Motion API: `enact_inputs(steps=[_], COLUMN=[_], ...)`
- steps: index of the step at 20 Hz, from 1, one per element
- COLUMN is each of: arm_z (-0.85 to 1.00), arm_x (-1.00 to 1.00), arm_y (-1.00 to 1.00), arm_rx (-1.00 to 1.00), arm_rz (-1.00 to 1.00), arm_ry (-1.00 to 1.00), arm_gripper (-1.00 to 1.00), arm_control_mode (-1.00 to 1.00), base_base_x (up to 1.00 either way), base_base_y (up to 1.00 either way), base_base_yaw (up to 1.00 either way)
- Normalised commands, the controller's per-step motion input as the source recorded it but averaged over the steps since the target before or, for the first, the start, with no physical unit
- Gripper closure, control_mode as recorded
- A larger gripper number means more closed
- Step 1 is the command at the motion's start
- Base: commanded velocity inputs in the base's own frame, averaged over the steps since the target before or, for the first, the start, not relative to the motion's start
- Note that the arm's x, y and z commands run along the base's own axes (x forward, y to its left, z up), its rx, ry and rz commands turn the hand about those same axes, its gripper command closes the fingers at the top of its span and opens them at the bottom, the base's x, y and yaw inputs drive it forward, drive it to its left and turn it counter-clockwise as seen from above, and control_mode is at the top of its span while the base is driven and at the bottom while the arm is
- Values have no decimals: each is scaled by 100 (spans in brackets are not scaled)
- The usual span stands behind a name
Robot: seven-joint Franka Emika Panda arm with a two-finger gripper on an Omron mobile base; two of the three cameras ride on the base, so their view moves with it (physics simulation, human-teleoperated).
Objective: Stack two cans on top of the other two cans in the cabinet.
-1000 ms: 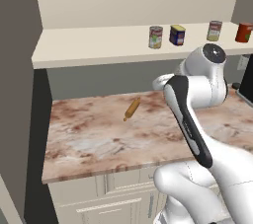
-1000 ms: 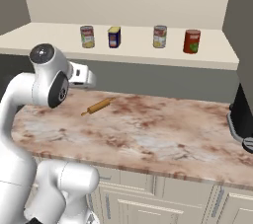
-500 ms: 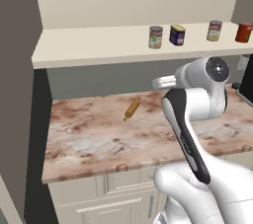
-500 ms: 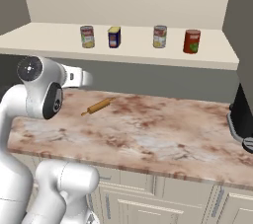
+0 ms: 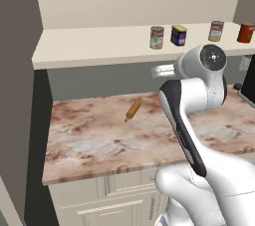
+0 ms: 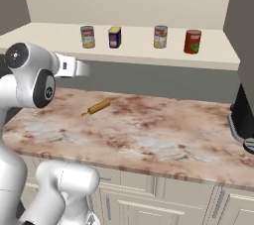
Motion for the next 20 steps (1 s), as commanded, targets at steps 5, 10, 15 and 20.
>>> enact_inputs(steps=[5,10,15,20], arm_z=[43,35,20,7], arm_x=[0,0,0,7], arm_y=[5,0,0,0], arm_rx=[0,0,1,6], arm_rz=[-1,0,-1,0], arm_ry=[0,0,0,0], arm_gripper=[-100,-100,-100,-100], arm_control_mode=[-100,-100,-100,-100], base_base_x=[0,0,0,0], base_base_y=[0,0,0,0], base_base_yaw=[0,0,0,0])
